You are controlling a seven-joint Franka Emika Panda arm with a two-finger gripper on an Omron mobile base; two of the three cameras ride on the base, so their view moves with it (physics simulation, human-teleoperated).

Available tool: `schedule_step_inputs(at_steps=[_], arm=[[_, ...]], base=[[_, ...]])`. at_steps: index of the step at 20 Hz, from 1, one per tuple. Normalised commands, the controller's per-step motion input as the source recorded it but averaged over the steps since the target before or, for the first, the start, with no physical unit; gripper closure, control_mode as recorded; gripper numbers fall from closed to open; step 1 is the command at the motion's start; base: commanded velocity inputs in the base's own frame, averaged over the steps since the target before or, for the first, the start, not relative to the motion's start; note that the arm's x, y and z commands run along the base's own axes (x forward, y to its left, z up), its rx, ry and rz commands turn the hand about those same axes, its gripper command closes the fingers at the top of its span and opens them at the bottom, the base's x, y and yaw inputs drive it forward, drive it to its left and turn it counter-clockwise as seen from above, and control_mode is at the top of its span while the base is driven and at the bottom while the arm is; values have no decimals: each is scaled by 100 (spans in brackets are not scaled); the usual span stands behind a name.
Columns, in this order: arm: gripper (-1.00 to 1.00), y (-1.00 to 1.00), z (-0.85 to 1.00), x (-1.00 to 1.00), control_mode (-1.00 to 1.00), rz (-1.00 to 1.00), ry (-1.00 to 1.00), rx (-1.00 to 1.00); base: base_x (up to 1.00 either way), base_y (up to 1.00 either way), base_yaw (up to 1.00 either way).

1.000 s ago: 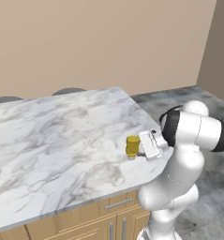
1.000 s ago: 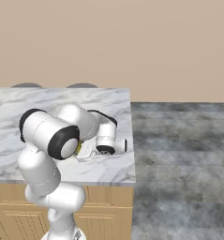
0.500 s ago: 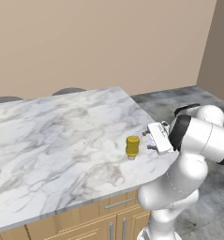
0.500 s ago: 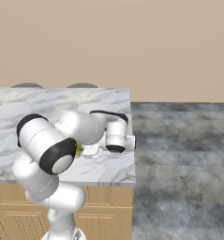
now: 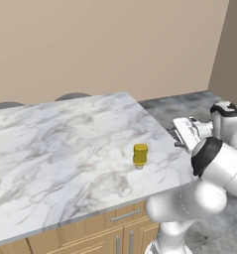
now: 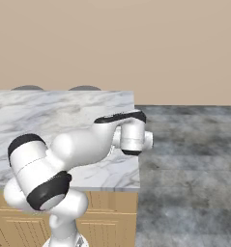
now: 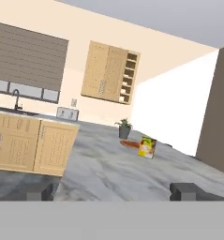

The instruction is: Move the shaker and mustard from the cabinet to the dining counter.

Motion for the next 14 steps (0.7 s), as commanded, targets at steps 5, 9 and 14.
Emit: schedule_step_inputs(at_steps=[5,9,14], arm=[[-100,-7,100,-35,-100,-2,15,0],[-100,3,100,-45,-100,-12,29,-1],[-100,9,100,-58,-100,-29,42,-9]], base=[[0,0,0],[0,0,0],[0,0,0]])
